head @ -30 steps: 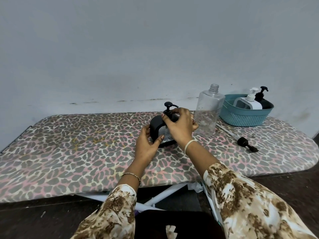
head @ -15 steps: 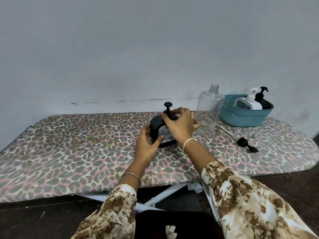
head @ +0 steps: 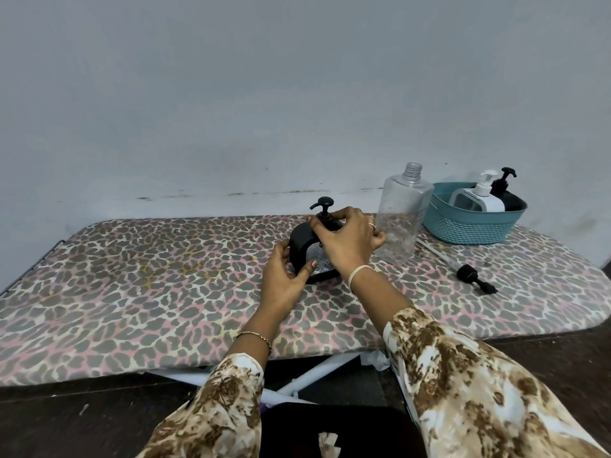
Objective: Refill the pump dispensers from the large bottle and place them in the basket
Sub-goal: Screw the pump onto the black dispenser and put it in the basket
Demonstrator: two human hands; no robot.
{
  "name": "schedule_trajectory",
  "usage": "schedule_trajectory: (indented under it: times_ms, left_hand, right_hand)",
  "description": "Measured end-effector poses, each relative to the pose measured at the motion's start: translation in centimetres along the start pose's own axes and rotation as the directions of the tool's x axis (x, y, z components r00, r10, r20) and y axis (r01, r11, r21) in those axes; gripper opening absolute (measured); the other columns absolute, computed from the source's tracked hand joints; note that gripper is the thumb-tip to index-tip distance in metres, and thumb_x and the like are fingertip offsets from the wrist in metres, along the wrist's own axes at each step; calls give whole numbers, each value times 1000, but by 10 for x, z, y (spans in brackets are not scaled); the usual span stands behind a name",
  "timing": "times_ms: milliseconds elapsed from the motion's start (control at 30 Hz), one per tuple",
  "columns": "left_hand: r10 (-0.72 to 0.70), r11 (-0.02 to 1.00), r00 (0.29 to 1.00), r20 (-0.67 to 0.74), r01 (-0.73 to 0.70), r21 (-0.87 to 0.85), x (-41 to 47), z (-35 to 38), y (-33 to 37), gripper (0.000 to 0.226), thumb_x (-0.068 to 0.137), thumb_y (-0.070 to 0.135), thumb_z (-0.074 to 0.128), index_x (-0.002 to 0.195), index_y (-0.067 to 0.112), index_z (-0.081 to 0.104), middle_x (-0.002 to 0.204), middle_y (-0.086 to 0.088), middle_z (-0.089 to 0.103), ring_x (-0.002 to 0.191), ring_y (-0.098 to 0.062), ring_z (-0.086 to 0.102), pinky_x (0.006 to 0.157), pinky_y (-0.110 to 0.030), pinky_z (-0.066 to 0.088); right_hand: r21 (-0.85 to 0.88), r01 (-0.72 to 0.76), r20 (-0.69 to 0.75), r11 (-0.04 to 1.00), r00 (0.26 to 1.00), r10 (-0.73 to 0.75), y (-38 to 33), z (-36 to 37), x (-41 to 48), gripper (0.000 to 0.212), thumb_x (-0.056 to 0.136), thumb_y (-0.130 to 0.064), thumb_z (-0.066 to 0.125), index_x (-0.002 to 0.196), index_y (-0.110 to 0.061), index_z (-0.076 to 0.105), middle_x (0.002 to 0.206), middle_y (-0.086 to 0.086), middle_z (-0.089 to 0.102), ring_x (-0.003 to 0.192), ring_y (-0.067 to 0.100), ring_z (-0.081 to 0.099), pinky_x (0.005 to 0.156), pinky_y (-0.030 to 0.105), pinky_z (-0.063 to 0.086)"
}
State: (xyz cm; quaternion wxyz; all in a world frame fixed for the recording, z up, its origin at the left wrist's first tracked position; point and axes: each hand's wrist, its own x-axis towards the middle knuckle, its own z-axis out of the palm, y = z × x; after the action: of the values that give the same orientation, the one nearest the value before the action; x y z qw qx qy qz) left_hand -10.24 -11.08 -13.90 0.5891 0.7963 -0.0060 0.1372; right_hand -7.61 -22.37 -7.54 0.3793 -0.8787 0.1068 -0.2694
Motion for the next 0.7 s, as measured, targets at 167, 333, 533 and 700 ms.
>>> schedule_trajectory:
  times_ms: [167,333,533,700]
  left_hand:
    - [-10,1000,1000,2,10,-5,0,0,0,62,82,22,75,135,15,43,117,4,54,106,-8,51,84,-11,40]
    - [-18,1000,1000,-7,18,0,1,0,0,61,82,22,75,133,15,44,112,8,52,103,-7,51,71,1,36]
    - [-15,1000,1000,-24,15,11,2,1,-1,62,80,22,77,134,13,45,122,-1,58,104,-8,52,76,-2,37]
    - [-7,1000,1000,-29,8,19,2,1,0,63,79,21,78,133,12,46,120,0,57,105,-8,52,81,-7,37]
  right_hand:
    - [168,87,164,982,980,-115,15,2,2,45,85,-59,57,119,-29,59,130,-4,48,128,15,36,108,47,18]
    - [-10,123,104,992,987,-121,13,-2,5,34,86,-56,57,110,-34,66,121,-10,57,123,16,40,92,39,17]
    - [-82,63,-21,995,998,-65,3,-5,1,31,77,-60,64,91,-34,71,104,-13,63,112,14,47,91,39,17]
    - [-122,67,-50,990,996,-73,4,-1,0,31,77,-59,63,88,-31,70,102,-11,62,110,13,50,96,42,17]
